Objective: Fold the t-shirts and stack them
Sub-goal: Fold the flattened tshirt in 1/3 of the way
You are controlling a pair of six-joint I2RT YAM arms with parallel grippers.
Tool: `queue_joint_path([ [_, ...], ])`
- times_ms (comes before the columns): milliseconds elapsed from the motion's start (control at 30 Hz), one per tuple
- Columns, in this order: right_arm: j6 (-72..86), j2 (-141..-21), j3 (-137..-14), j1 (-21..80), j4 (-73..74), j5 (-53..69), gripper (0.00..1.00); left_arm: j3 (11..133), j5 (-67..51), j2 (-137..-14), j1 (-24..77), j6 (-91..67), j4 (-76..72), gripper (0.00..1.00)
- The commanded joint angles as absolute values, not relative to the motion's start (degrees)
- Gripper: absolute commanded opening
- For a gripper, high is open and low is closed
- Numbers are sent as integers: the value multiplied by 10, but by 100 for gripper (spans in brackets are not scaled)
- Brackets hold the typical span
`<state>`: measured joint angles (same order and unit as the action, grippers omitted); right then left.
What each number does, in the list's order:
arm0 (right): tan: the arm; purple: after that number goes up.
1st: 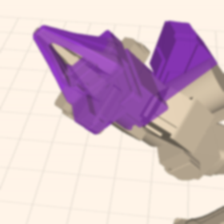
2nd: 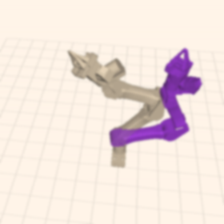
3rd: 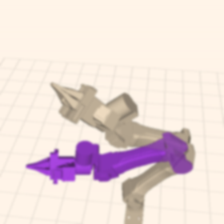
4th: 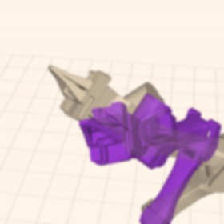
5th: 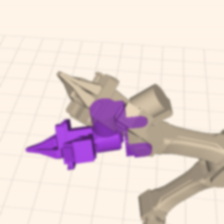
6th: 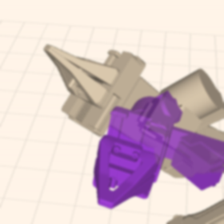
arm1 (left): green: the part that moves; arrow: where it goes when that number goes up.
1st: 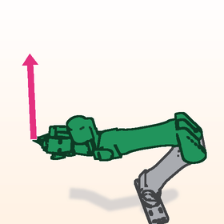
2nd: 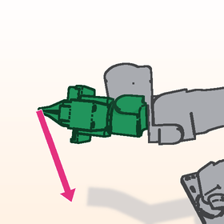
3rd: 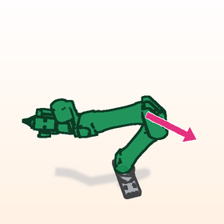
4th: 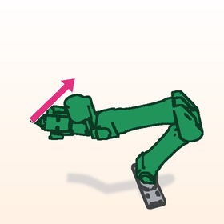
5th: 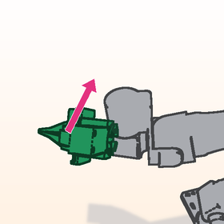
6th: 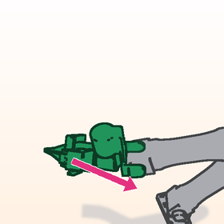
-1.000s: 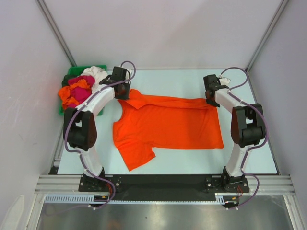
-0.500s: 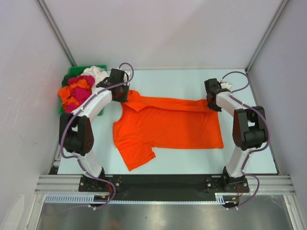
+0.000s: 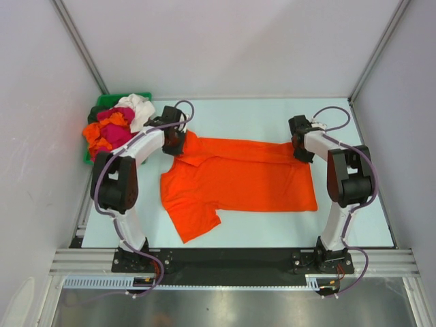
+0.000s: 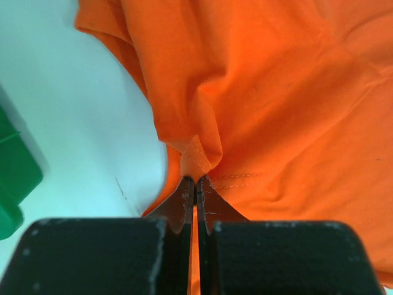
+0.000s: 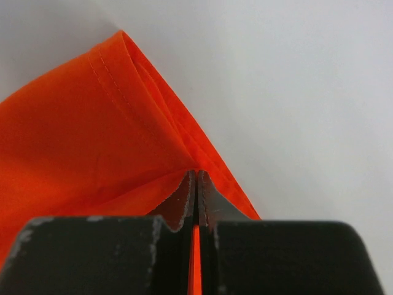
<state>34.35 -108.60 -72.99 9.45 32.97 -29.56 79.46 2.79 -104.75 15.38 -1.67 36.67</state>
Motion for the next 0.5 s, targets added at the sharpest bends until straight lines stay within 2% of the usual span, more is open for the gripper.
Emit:
queue_joint_path([
  [0,349,-1115,-765,89,352,-292,0,823,28,-1076,156,-30,383,0],
  [367,350,-1135,-771,77,361,-279,0,833,33,-1094,156,-31,392,0],
  [433,352,-1122,-766,79,350,-279,6,834,30,-1090,156,-32,391,8],
  [467,350,-1114,-760,81,341,-281,16,834,29,-1085,156,-31,388,14],
])
